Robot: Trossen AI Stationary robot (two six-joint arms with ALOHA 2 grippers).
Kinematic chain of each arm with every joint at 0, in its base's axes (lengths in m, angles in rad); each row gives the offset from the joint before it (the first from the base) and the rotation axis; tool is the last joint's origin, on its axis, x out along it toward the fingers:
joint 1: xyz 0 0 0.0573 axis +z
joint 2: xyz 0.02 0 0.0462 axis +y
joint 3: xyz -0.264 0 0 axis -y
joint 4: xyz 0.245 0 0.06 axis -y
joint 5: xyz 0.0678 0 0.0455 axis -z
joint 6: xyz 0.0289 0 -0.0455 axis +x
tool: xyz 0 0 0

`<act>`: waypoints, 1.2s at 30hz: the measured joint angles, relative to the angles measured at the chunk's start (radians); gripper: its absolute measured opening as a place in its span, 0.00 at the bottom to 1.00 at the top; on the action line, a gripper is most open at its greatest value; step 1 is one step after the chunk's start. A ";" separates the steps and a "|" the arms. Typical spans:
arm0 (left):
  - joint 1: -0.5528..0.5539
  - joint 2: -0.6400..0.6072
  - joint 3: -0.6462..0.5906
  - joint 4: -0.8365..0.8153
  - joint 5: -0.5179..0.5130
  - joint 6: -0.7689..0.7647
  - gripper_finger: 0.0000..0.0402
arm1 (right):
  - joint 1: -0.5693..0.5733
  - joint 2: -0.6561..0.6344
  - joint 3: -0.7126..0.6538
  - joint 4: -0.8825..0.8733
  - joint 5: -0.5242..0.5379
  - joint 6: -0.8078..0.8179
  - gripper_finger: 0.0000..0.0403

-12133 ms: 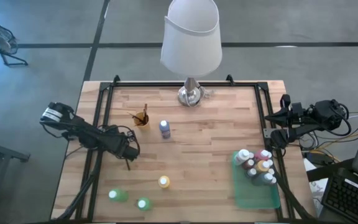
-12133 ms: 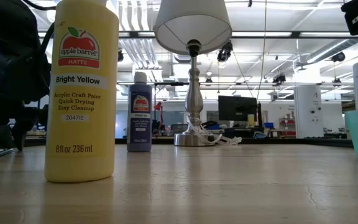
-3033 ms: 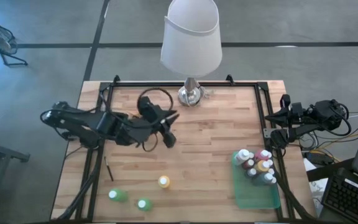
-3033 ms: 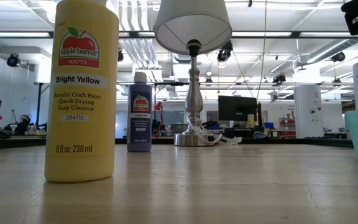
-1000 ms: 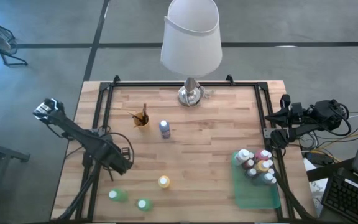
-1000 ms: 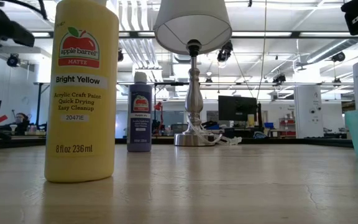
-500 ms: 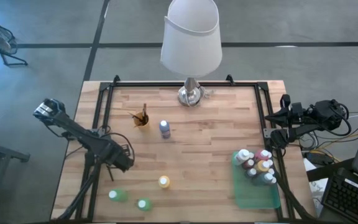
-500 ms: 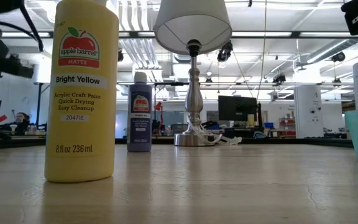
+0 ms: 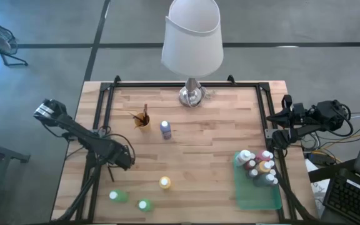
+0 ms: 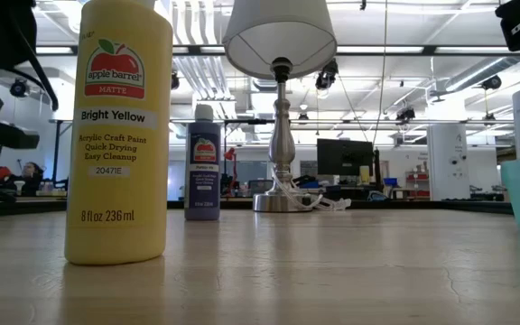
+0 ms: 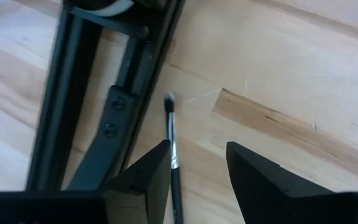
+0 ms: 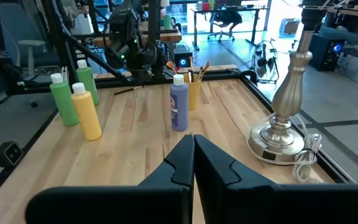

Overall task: Pick & Place Paint Supplies
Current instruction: Put the silver paint brush into the yellow cup

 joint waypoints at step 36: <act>0.042 0.096 -0.146 0.150 0.056 0.011 0.36 | 0.000 0.000 0.000 0.000 0.000 0.000 0.02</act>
